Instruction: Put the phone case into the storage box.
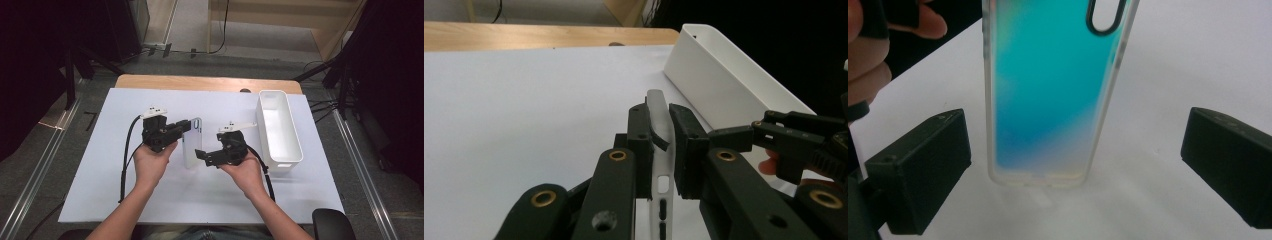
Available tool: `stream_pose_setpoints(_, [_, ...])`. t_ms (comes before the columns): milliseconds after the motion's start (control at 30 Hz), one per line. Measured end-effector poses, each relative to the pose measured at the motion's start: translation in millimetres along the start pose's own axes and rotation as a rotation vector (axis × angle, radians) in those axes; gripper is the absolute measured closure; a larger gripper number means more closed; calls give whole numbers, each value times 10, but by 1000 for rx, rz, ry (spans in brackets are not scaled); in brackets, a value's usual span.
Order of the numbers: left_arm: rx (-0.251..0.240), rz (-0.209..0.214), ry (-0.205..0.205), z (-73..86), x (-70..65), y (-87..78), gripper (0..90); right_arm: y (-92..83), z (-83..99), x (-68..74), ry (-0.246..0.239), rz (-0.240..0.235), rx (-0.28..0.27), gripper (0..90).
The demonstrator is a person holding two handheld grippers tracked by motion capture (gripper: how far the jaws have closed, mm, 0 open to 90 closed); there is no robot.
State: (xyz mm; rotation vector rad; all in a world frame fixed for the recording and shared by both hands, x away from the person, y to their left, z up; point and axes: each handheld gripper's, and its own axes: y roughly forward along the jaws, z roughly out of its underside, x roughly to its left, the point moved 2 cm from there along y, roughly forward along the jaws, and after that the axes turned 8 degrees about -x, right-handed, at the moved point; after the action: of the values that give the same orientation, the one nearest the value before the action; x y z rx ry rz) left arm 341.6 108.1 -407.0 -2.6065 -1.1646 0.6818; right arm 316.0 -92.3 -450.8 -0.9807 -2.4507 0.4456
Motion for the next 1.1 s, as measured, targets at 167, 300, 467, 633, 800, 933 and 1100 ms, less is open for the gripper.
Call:
stream_pose_setpoints(167, [4,-2,-8,8,-7,10,800,28,-66,32,10,7,-7,0])
stream_pose_setpoints(300, [1,0,-9,3,-11,4,800,39,-113,22,25,19,-15,0])
stream_pose_setpoints(467, [0,-1,-13,-2,-9,10,800,43,-175,2,44,42,-18,0])
stream_pose_setpoints(633, [-5,-2,-26,-11,-7,1,800,57,-211,7,55,41,-9,0])
stream_pose_setpoints(800, [-11,-4,-32,-17,-10,-5,800,85,-238,33,56,42,-16,0])
stream_pose_setpoints(933, [-13,-6,-35,-11,-16,-2,800,114,-263,61,53,47,-19,0])
stream_pose_setpoints(1100, [-14,-2,-38,4,-27,10,800,158,-272,79,62,65,-21,0])
